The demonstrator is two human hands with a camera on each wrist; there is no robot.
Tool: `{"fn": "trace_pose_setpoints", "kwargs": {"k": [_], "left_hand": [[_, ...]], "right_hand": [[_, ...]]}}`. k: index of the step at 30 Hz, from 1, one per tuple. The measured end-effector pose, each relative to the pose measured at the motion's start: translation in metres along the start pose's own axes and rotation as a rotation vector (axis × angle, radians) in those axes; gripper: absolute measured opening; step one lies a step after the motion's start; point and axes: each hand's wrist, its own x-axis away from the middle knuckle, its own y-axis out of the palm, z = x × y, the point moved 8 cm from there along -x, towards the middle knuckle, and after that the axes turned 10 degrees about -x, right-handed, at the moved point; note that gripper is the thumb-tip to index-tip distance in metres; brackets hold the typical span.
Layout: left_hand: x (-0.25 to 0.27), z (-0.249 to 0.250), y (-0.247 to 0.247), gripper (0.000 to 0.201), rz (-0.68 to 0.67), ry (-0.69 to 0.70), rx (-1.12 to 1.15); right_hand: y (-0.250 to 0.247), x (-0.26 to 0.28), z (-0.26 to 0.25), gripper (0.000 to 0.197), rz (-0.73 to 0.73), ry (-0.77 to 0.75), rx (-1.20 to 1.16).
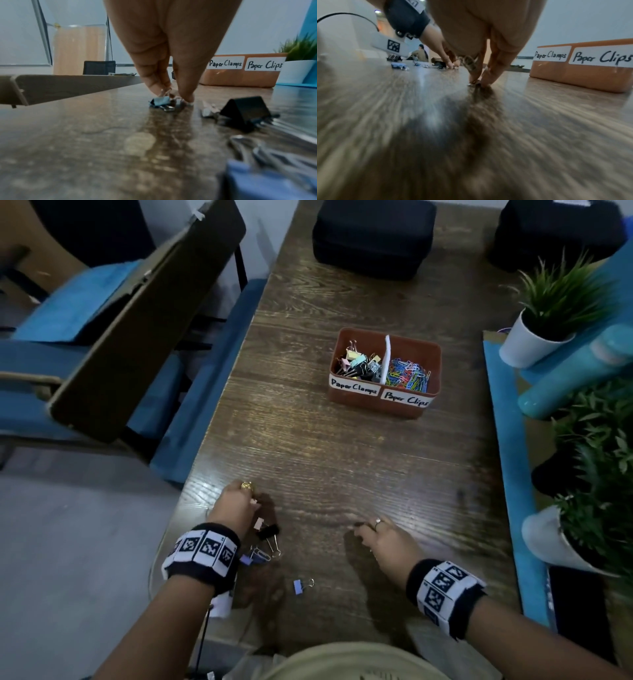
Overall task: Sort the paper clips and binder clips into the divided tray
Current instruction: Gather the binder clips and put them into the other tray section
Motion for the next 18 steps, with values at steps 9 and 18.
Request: {"fn": "trace_pose_setpoints", "kwargs": {"k": [9,18], "left_hand": [[0.035,-0.058,-0.013,0.024,0.172,-0.223,0.25],[0.074,-0.064,-0.002,0.022,0.08,-0.257,0.261]], "right_hand": [[0.003,-0.018,-0.036,0.029,-0.057,0.032,-0.142],[0.018,-0.026,-0.048,0.027,0.004,-0.063,-0.063]]}}
